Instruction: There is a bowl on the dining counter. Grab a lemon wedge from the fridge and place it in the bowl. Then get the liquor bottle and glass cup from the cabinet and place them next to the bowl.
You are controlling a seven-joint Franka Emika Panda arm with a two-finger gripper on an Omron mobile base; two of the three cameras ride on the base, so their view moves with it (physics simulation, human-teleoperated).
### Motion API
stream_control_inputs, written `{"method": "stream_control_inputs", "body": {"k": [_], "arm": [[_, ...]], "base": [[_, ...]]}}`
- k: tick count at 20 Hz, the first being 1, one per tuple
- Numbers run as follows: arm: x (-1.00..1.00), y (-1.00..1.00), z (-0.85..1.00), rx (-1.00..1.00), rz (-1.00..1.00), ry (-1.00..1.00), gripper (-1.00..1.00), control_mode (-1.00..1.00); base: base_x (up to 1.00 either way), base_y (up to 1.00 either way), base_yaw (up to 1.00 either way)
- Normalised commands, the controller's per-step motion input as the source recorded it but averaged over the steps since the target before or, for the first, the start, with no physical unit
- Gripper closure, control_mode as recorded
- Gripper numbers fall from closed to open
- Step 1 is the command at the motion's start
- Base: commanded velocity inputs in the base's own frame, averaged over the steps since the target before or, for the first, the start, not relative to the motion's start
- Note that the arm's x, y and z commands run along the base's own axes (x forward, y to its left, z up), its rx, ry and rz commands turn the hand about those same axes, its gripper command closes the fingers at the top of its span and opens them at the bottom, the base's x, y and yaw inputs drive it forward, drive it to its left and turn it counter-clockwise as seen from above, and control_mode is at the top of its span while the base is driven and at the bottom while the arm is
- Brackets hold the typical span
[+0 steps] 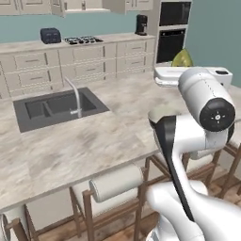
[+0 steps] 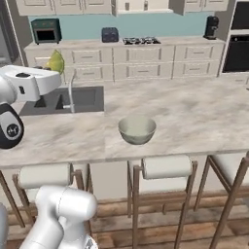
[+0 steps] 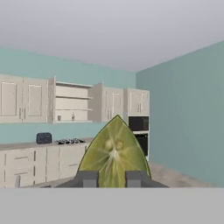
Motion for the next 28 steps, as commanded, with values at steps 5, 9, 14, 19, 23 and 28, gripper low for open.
{"method": "stream_control_inputs", "body": {"k": [5, 9, 14, 19, 23, 28], "arm": [[0.0, 0.0, 0.0, 0.0, 0.0, 0.0, 1.0, 1.0], [0.0, 0.0, 0.0, 0.0, 0.0, 0.0, 1.0, 1.0], [0.0, 0.0, 0.0, 0.0, 0.0, 0.0, 1.0, 1.0], [0.0, 0.0, 0.0, 0.0, 0.0, 0.0, 1.0, 1.0], [0.0, 0.0, 0.0, 0.0, 0.0, 0.0, 1.0, 1.0], [0.0, 0.0, 0.0, 0.0, 0.0, 0.0, 1.0, 1.0]], "base": [[-0.14, -0.71, 0.19], [0.24, -0.4, 0.23], [0.57, -0.27, 0.28], [0.13, -0.66, 0.29], [-0.04, -0.93, 0.27], [0.16, -0.53, 0.26]]}}
